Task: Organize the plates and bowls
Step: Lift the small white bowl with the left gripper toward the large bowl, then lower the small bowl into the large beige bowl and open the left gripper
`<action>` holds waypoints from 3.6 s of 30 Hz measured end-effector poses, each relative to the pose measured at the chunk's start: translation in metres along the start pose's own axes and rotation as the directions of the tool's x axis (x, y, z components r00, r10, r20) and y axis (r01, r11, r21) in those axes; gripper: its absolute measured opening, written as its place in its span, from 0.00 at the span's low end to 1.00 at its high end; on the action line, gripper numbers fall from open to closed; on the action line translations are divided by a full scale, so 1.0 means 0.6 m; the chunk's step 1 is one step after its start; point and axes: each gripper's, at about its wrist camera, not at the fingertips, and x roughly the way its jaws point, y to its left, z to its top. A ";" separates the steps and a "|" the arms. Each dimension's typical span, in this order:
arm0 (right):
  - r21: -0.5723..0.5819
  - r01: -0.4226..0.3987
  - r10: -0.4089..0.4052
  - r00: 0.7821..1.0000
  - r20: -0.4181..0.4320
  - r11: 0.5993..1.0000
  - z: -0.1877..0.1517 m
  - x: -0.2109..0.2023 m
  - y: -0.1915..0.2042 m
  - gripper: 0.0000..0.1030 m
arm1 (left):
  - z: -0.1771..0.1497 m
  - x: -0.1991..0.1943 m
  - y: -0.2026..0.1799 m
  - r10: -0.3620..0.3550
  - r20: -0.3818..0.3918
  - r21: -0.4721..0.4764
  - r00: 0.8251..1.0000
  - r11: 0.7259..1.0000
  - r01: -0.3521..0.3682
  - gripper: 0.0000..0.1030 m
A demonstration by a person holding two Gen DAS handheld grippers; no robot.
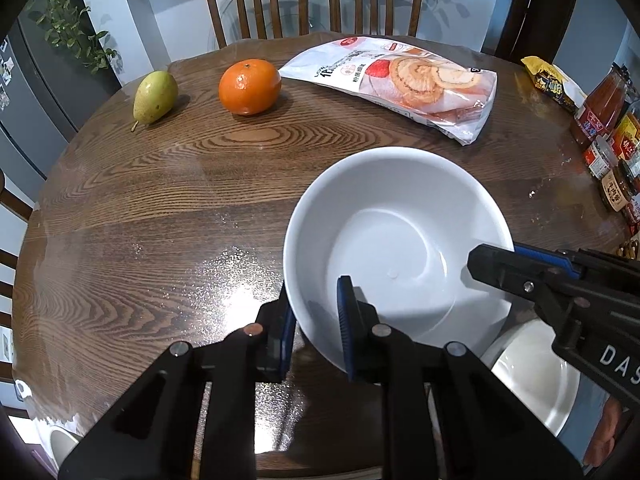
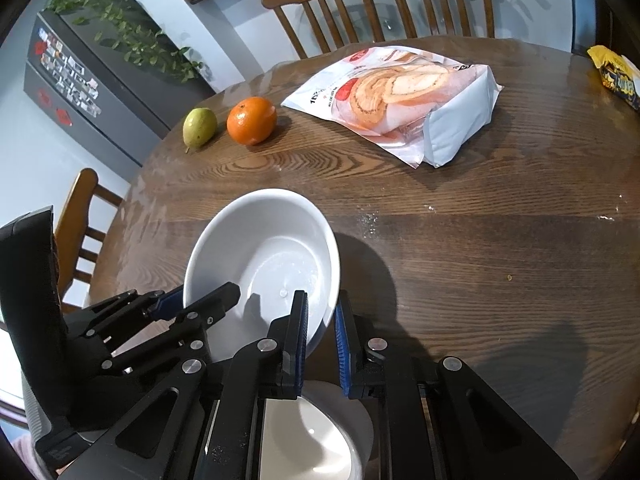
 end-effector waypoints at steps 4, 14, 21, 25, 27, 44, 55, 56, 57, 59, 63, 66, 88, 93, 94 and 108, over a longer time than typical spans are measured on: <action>0.000 -0.002 0.002 1.000 0.001 1.000 0.001 -0.002 -0.003 0.15 | 0.001 -0.003 0.001 0.001 0.003 -0.002 1.000 1.000 -0.001 0.17; -0.017 -0.013 0.014 0.999 0.046 1.000 0.006 -0.024 0.005 0.15 | 0.004 -0.028 0.006 0.010 0.050 -0.005 0.999 1.000 -0.010 0.17; -0.021 -0.021 0.023 0.997 0.078 1.000 0.004 -0.045 0.013 0.15 | 0.004 -0.059 0.006 0.012 0.096 0.003 0.995 1.000 -0.013 0.17; -0.027 -0.021 0.024 0.993 0.115 0.999 0.000 -0.070 0.022 0.15 | 0.001 -0.087 0.003 0.011 0.133 0.010 0.991 1.000 -0.012 0.17; -0.035 -0.018 0.023 0.990 0.136 0.999 -0.004 -0.085 0.029 0.15 | -0.002 -0.103 0.002 0.010 0.154 0.015 0.988 1.000 -0.012 0.17; -0.088 -0.028 0.048 0.971 0.232 0.996 -0.063 -0.182 0.097 0.15 | -0.061 -0.228 0.015 0.017 0.294 0.008 0.956 1.000 -0.021 0.17; -0.144 -0.025 0.062 0.964 0.259 0.989 -0.107 -0.218 0.154 0.15 | -0.110 -0.284 0.045 0.033 0.344 -0.026 0.939 0.999 -0.026 0.17; -0.150 -0.025 0.064 0.964 0.260 0.988 -0.110 -0.220 0.159 0.15 | -0.114 -0.288 0.046 0.038 0.347 -0.029 0.937 0.999 -0.029 0.17; -0.154 -0.025 0.065 0.963 0.261 0.988 -0.113 -0.221 0.164 0.15 | -0.119 -0.292 0.050 0.043 0.351 -0.034 0.935 0.999 -0.033 0.17; -0.171 -0.026 0.070 0.964 0.258 0.985 -0.118 -0.220 0.178 0.15 | -0.125 -0.299 0.059 0.054 0.355 -0.046 0.933 0.998 -0.040 0.17; -0.196 -0.037 0.086 0.964 0.250 0.980 -0.127 -0.219 0.204 0.15 | -0.140 -0.307 0.079 0.069 0.354 -0.074 0.933 0.996 -0.046 0.17; -0.217 -0.042 0.095 0.966 0.242 0.975 -0.131 -0.216 0.223 0.15 | -0.150 -0.312 0.096 0.085 0.354 -0.093 0.931 0.994 -0.055 0.17; -0.325 -0.089 0.146 0.977 0.155 0.941 -0.158 -0.160 0.343 0.15 | -0.211 -0.322 0.209 0.177 0.322 -0.211 0.930 0.971 -0.112 0.17; -0.338 -0.100 0.153 0.979 0.134 0.936 -0.161 -0.144 0.361 0.15 | -0.223 -0.321 0.230 0.191 0.309 -0.230 0.932 0.966 -0.122 0.17; -0.340 -0.104 0.155 0.980 0.127 0.935 -0.162 -0.139 0.364 0.15 | -0.225 -0.320 0.233 0.193 0.307 -0.232 0.932 0.965 -0.123 0.17; -0.342 -0.115 0.149 0.986 0.075 0.933 -0.176 -0.100 0.388 0.15 | -0.244 -0.303 0.263 0.205 0.268 -0.248 0.941 0.959 -0.138 0.17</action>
